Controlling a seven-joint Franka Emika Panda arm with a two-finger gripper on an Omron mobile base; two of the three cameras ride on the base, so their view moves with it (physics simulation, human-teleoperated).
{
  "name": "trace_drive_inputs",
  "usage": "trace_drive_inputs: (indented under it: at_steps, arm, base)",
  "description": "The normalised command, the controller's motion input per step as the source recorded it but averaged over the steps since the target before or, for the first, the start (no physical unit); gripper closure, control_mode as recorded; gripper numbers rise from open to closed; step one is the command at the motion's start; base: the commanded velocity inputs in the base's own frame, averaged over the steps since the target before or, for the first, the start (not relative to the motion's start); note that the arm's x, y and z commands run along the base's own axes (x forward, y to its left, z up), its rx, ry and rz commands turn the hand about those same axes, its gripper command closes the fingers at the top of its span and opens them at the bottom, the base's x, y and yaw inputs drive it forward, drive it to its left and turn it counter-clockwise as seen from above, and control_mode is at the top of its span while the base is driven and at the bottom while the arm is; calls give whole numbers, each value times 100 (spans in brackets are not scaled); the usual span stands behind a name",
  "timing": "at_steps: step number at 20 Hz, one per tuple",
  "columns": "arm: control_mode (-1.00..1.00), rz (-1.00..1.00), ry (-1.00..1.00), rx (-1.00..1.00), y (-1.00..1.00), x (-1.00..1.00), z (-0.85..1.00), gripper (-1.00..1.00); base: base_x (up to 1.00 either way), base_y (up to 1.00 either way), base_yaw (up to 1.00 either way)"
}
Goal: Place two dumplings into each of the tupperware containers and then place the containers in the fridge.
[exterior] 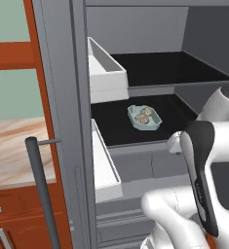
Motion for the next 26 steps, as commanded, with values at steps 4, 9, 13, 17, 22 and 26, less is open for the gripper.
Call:
trace_drive_inputs:
  at_steps: [4, 9, 13, 17, 22, 26]
  arm:
    - [-100, 4, -11, 5, 1, -23, 7, -100]
    - [-100, 0, -5, 0, 14, -8, 4, -100]
    - [-100, 0, -1, 0, 18, 0, 7, -100]
    - [-100, 0, 0, 0, 14, 0, 3, -100]
    - [100, 0, 0, 0, 0, 0, 0, -100]
    - [100, 0, 0, 0, 0, 0, 0, -100]
  base:
    - [0, 0, 0]
    - [0, 0, 0]
    - [0, 0, 0]
    - [0, 0, 0]
    - [-68, -24, 0]
    - [-100, -87, 0]
